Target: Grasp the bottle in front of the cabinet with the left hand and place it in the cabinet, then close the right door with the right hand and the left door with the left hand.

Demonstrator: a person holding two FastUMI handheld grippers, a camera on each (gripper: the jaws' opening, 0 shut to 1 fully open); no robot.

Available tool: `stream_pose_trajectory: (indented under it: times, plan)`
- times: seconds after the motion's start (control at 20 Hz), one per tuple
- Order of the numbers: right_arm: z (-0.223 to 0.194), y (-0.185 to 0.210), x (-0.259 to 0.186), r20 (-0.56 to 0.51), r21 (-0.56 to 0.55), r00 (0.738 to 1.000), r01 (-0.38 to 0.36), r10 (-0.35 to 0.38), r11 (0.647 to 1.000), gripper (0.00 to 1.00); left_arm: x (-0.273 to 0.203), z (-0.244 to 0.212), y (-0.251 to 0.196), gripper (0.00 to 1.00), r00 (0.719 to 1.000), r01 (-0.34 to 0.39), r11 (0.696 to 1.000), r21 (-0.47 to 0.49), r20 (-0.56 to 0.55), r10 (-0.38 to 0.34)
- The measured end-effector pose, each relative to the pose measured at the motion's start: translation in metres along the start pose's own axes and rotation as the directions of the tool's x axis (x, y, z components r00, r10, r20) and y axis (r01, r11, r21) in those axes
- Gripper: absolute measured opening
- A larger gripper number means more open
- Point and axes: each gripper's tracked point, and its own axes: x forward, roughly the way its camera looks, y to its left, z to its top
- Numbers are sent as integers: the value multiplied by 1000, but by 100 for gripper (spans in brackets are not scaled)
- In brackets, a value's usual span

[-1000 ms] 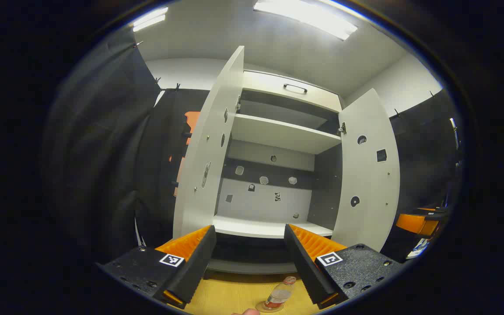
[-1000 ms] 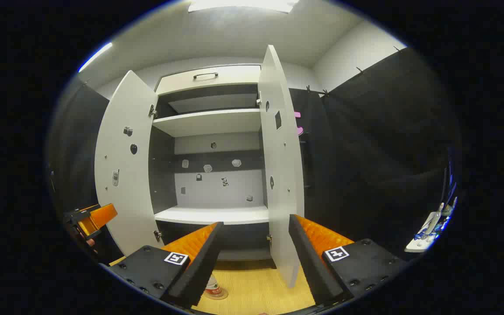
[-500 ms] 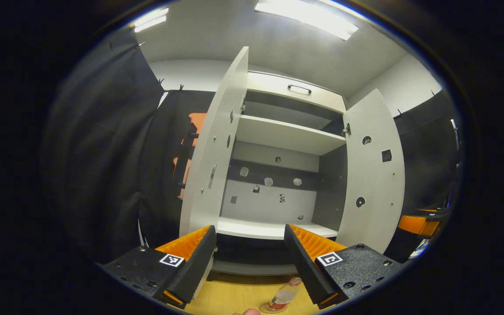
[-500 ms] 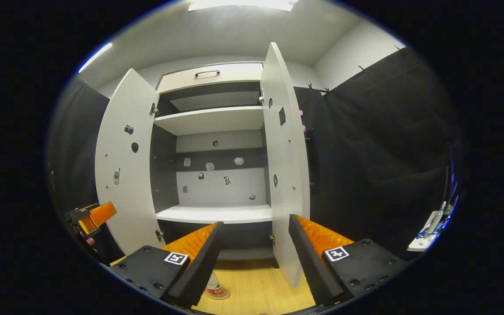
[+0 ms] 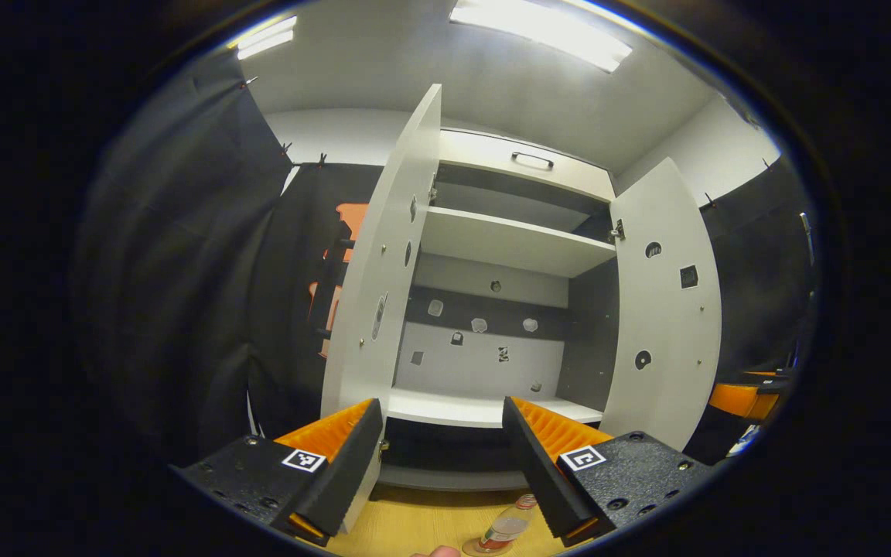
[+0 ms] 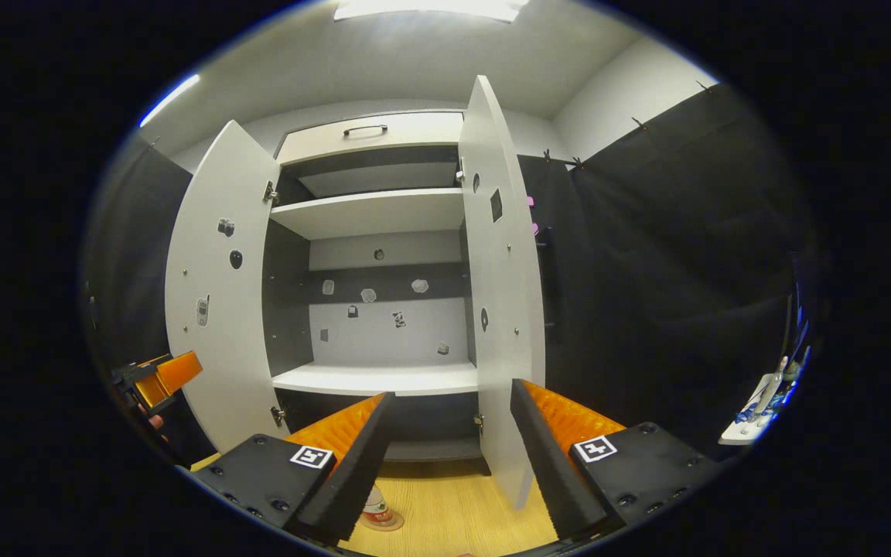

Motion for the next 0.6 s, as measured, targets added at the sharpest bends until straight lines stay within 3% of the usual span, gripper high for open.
stream_pose_trajectory:
  times: [0.2, 0.35, 0.6]
  plan:
    - [-1, -3, 1, -5, 5, 1000, 1, -1, 1000, 97, 16, -25, -34, 95, 995, 95, 995, -23, -36, -96]
    - [-1, -8, -1, -12, -5, 1000, 5, -5, 1000, 97, 26, -83, -79, 95, 972, 200, 978, -66, -113, -207]
    - [-1, -25, -13, -21, -39, 999, 48, -48, 998, 97, 31, -190, -116, 95, 948, 258, 966, -32, -186, -259]
